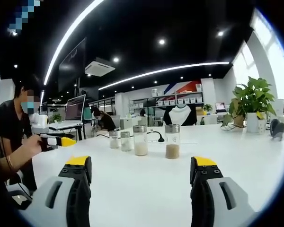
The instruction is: Rotate the seasoning bottle until the label or dispensing opening points toward the visible target arrow and the bottle remains upright within the marked orientation range
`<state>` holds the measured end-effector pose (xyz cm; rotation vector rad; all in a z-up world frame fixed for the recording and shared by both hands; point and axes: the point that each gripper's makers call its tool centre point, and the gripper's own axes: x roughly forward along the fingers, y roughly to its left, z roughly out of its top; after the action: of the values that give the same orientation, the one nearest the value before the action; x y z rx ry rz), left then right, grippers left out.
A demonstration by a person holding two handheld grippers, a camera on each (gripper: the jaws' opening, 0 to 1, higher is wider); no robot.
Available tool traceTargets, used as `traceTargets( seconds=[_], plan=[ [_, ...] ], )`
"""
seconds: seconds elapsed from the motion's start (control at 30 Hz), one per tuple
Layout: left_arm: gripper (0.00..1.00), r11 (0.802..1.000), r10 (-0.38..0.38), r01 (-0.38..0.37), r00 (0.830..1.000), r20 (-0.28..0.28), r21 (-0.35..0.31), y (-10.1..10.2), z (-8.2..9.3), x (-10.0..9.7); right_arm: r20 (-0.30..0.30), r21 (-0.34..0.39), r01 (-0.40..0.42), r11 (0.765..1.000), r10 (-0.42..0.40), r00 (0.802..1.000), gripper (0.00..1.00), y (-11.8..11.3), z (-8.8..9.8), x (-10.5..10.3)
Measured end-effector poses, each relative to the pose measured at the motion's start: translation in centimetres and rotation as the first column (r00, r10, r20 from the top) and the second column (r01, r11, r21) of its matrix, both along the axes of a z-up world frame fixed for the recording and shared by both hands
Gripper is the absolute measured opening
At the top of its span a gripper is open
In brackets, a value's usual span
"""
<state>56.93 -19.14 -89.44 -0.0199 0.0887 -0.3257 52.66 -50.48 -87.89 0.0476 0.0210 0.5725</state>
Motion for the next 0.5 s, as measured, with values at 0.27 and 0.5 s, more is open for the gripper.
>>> traceTargets(
  seconds=[0.27, 0.5],
  plan=[
    [0.88, 1.0, -0.014, 0.014, 1.0, 0.0, 0.023, 0.3, 0.5, 2.1, -0.018, 0.0, 0.008, 1.0, -0.008, 1.0, 0.87, -0.4, -0.1, -0.1],
    [0.85, 0.999, -0.001, -0.001, 0.999, 0.05, 0.05, 0.9, 2.0, 3.9, -0.016, -0.015, 0.021, 1.0, -0.022, 1.0, 0.87, -0.9, 0.1, 0.0]
  ],
)
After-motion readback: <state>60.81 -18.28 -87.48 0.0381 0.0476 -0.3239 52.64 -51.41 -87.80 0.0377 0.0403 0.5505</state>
